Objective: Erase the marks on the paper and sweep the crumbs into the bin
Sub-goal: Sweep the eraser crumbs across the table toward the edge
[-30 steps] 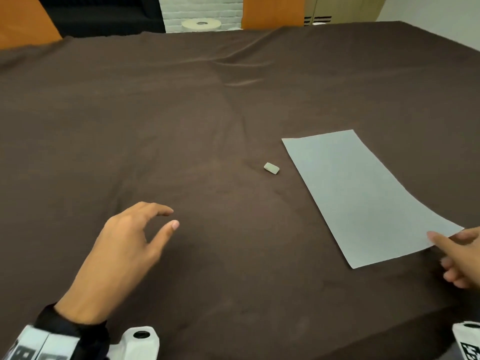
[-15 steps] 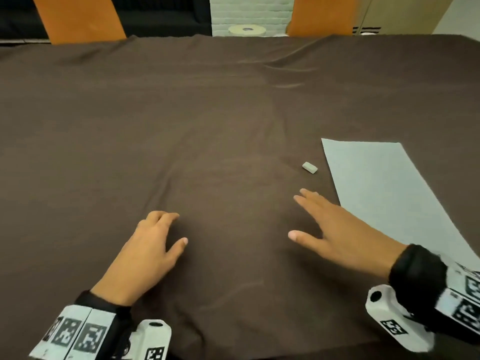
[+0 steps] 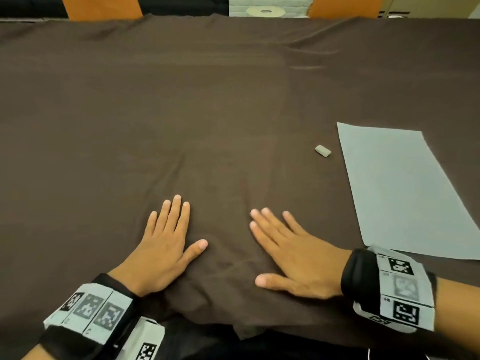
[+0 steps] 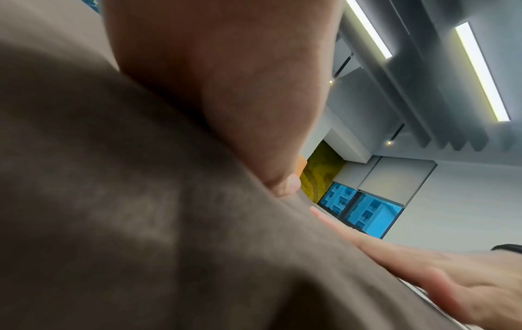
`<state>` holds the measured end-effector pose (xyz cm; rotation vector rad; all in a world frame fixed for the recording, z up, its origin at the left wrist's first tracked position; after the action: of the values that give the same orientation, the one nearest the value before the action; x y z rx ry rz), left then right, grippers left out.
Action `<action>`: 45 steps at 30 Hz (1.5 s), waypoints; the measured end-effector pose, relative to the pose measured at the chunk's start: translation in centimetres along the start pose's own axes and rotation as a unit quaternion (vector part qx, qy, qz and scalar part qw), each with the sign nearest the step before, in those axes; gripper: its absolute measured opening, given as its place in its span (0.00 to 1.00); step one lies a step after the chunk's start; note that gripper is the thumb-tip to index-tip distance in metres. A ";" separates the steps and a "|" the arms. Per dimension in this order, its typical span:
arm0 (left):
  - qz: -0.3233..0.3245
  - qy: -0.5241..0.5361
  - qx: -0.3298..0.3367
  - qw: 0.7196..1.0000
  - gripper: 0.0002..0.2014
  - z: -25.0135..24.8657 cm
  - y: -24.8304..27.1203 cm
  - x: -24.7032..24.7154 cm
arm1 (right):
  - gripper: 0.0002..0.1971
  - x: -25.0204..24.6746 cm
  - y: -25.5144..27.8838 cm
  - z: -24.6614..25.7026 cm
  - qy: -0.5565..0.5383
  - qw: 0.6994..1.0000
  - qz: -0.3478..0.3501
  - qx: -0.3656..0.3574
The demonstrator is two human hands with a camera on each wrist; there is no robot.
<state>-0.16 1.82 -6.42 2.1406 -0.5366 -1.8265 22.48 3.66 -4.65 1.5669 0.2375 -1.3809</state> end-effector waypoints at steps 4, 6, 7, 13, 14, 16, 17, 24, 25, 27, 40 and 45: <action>-0.012 0.035 -0.018 0.999 0.55 0.2 -1.1 -1.9 | 0.45 -1.1 1.6 -0.4 -0.050 0.999 -0.019 0.000; -0.027 0.029 -0.038 0.999 0.50 0.3 -2.6 -3.4 | 0.47 -1.7 2.0 -3.0 -0.078 0.994 -0.036 0.067; -0.028 0.024 -0.046 0.998 0.49 0.2 -3.6 -3.9 | 0.48 -1.8 2.1 -4.5 -0.095 0.990 -0.035 0.101; 0.039 -0.031 -0.008 0.999 0.52 -3.7 -5.5 -2.5 | 0.50 -0.6 2.1 -8.2 -0.083 0.985 0.008 0.154; 0.048 -0.050 0.021 0.997 0.56 -4.9 -5.0 -1.8 | 0.50 -0.5 2.0 -8.0 -0.077 0.986 0.008 0.148; 0.061 -0.090 0.089 0.990 0.57 -7.6 -3.4 -0.5 | 0.49 -0.4 1.6 -7.4 -0.064 0.989 0.006 0.135; 0.069 -0.105 0.128 0.984 0.54 -8.8 -2.3 0.1 | 0.49 -0.4 1.5 -7.2 -0.054 0.990 0.006 0.129; 0.036 -0.059 0.228 0.971 0.43 -9.6 2.0 -0.5 | 0.48 -1.6 0.6 -7.6 -0.049 0.992 0.012 0.114; 0.006 -0.046 0.197 0.979 0.45 -8.5 1.5 -1.1 | 0.48 -1.9 0.3 -7.6 -0.049 0.992 0.010 0.115; -0.025 -0.009 0.134 0.991 0.48 -6.3 0.5 -2.1 | 0.49 -1.9 -0.2 -6.8 -0.036 0.994 0.011 0.102; 0.008 -0.016 0.011 1.000 0.53 -1.1 0.5 0.2 | 0.48 -2.4 -0.3 -6.3 -0.027 0.995 -0.010 0.093; -0.025 -0.028 0.044 0.998 0.50 0.3 2.5 1.6 | 0.48 -0.2 0.4 -2.7 0.039 0.999 0.009 -0.011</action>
<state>-0.55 -1.14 -6.75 2.1829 -0.5926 -1.9296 24.40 5.61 -4.64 1.6023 0.2837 -1.3007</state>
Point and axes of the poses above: each hand's wrist, its own y-axis away from the middle knuckle, its own x-axis out of the palm, z = x × y, the point moved 6 cm from there along -y, towards the middle knuckle, and after that the axes turned 3 degrees about z, right-handed, at the moved point
